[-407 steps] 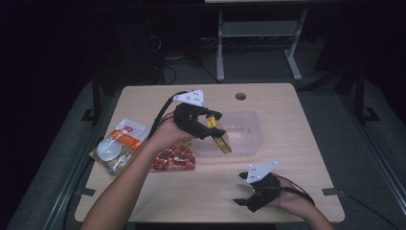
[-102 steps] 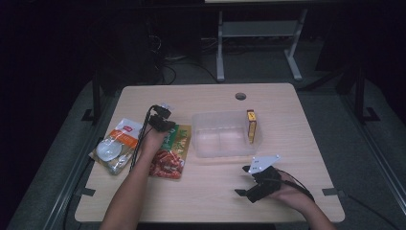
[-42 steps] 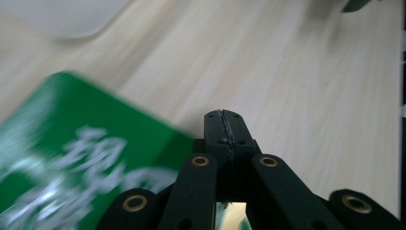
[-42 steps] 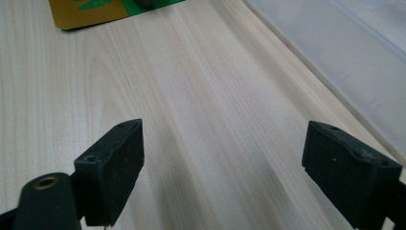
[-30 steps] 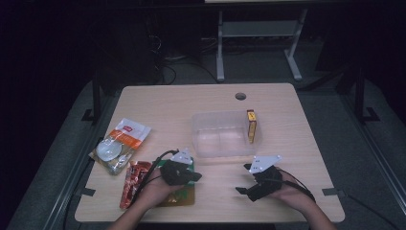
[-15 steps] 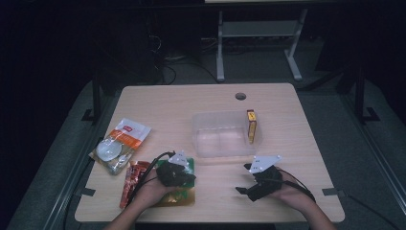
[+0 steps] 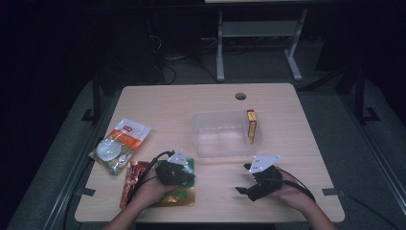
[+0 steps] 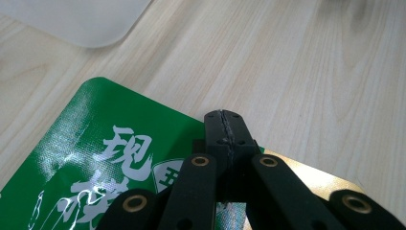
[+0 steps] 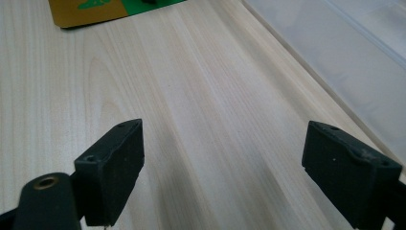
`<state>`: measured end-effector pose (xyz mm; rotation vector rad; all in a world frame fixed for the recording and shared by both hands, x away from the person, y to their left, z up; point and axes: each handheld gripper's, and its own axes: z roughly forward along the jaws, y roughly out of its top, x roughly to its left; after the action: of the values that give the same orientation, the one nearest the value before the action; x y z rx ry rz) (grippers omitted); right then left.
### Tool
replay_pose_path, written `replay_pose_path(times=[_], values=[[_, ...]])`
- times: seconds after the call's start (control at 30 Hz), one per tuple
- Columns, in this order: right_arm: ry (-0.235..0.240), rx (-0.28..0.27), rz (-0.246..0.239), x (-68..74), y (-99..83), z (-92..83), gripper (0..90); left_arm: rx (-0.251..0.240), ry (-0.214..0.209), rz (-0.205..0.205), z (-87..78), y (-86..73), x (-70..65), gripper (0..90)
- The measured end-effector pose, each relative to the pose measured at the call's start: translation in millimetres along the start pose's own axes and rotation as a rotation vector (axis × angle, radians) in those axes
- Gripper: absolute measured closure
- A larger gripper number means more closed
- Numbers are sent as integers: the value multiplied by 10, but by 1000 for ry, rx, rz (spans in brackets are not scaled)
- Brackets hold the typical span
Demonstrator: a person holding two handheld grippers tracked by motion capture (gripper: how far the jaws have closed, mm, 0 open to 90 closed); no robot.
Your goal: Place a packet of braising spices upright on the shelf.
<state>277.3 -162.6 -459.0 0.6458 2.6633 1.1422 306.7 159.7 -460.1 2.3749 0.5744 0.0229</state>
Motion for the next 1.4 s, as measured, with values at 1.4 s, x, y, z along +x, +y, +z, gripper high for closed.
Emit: replay_pose_path(times=[1.4], values=[[-36,-79,77,-106,-74,-215,142,-60,-121,135,-81,173,-92,723]])
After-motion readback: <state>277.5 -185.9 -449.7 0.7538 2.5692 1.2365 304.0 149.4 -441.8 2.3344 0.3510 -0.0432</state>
